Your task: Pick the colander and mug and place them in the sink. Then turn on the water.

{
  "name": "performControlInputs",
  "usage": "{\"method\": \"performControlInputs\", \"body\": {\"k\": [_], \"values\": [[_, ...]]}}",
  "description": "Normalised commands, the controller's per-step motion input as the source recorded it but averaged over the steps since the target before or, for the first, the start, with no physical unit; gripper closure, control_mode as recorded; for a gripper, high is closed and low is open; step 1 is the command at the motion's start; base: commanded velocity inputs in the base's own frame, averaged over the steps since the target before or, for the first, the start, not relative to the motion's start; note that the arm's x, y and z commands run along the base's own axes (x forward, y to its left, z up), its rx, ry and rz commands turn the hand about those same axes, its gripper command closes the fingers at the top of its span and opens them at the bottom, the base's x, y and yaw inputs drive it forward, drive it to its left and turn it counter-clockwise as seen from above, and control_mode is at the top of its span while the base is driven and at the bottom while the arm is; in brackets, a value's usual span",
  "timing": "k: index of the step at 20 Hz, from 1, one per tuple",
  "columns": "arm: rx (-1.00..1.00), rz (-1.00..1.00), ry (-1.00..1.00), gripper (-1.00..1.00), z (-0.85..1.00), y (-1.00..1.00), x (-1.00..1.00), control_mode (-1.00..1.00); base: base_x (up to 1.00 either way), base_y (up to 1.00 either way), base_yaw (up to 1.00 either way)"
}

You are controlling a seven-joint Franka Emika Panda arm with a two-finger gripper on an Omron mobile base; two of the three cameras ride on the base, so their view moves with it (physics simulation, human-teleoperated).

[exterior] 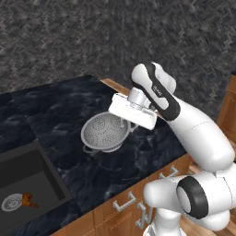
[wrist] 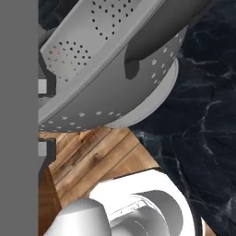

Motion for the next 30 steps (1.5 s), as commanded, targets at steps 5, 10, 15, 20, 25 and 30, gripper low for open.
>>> {"method": "performControlInputs", "body": {"k": [5,10,15,20,25,30], "values": [[0.09,-0.02,0.18,1.00,0.38,0.07,-0.15,-1.00,0.00,0.00,0.00],[0.00,-0.07,0.21,1.00,0.08,0.00,-0.14,-1.00,0.00,0.00,0.00],[0.00,-0.04,0.14,1.00,0.00,0.00,-0.15,1.00,-0.13,0.00,-0.02],[0.00,0.00,0.00,1.00,0.00,0.00,0.00,1.00,-0.50,0.23,-0.06],[0.00,0.00,0.00,1.00,0.00,0.00,0.00,1.00,-0.72,0.62,-0.03],[0.00,0.00,0.00,1.00,0.00,0.00,0.00,1.00,-0.80,0.96,0.00]]}}
